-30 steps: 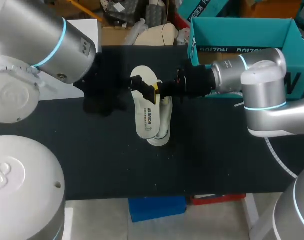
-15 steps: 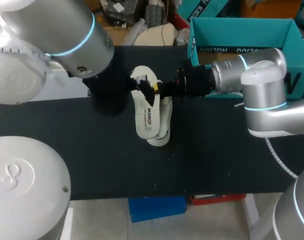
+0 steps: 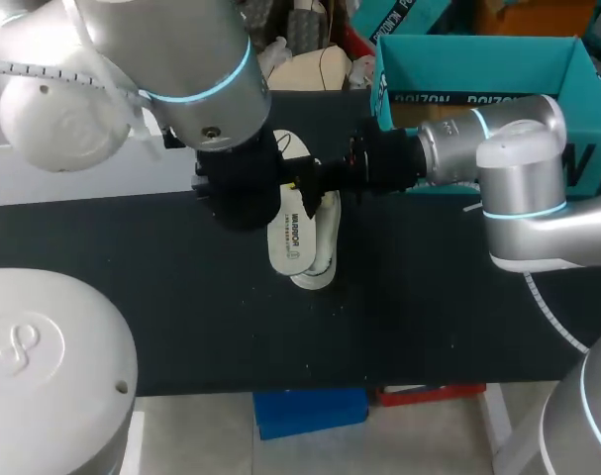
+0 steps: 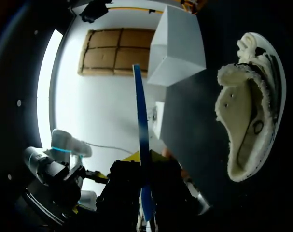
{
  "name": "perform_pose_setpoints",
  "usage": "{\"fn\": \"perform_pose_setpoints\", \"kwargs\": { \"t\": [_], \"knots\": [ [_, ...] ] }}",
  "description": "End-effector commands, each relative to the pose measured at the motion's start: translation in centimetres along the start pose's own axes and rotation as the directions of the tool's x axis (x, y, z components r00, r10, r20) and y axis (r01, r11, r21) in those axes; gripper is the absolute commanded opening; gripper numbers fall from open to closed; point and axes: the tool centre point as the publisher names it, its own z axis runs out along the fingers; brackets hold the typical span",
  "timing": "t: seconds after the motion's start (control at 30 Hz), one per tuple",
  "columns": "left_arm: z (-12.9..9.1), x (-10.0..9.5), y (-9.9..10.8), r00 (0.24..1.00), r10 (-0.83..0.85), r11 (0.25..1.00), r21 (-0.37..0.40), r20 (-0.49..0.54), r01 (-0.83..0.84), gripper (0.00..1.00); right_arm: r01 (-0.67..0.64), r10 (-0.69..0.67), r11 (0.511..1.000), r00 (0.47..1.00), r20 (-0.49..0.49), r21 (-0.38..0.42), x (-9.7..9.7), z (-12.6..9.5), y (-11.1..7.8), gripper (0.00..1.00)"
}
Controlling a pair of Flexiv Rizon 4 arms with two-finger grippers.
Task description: Take the shoe out of the shoebox, open the shoe tongue, remove and reinsert the insole, then place the shoe into the shoebox
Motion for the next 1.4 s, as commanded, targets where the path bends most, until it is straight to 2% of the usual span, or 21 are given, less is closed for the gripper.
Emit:
{"fn": "perform_pose_setpoints", "kwargs": {
  "t": [0.03, 0.4, 0.9, 1.1, 1.4],
  "knots": [
    [0.6, -0.7, 0.7, 0.998, -0.002, 1.0, 0.01, -0.067, 0.003, 1.0, -0.001, 0.001, 1.0, 1.0, 0.002, 0.0, 0.0, 0.1, 0.0, 0.0],
    [1.7, -0.9, 1.6, 0.99, -0.004, 1.0, 0.017, -0.141, 0.007, 1.0, -0.001, 0.001, 1.0, 1.0, 0.002, 0.0, 0.0, 0.1, 0.0, 0.0],
    [2.7, -1.2, 3.8, 0.996, -0.018, 0.999, 0.029, -0.093, 0.021, 1.0, -0.001, 0.001, 1.0, 1.0, 0.002, 0.0, 0.0, 0.1, 0.0, 0.0],
    [3.0, -1.2, 5.8, 0.996, -0.027, 0.999, 0.028, -0.086, 0.029, 1.0, -0.001, 0.001, 1.0, 1.0, 0.002, 0.0, 0.0, 0.1, 0.0, 0.0],
    [2.5, -0.5, 9.7, 0.996, -0.043, 0.999, 0.011, -0.075, 0.044, 1.0, -0.001, 0.001, 1.0, 1.0, 0.002, 0.0, 0.0, 0.1, 0.0, 0.0]
  ]
}}
